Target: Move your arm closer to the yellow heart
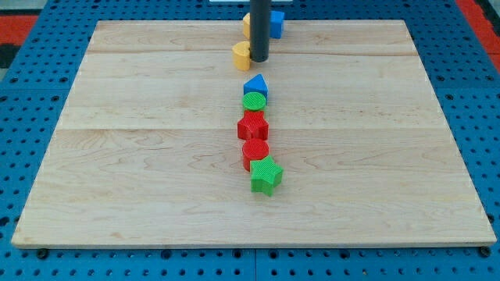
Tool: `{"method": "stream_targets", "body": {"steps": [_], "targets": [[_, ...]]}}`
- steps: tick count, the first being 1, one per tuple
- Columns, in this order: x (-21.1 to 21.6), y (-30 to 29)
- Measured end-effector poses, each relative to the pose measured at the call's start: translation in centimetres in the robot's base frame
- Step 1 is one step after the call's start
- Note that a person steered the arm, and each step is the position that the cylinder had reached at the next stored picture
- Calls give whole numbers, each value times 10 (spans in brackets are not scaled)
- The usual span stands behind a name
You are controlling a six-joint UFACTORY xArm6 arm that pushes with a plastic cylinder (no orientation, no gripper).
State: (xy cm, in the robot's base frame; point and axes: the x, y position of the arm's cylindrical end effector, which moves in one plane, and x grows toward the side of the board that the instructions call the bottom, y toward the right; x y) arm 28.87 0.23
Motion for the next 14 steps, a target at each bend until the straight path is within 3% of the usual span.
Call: {"method": "stream_targets", "body": {"steps": [2, 4, 5, 6, 8, 10, 11, 13, 14], "targets": [[0, -20], [-17, 23], [10, 1], [44, -71], [68, -206], [-6, -166], [-22, -159], [-35, -128], [-14, -107]]}}
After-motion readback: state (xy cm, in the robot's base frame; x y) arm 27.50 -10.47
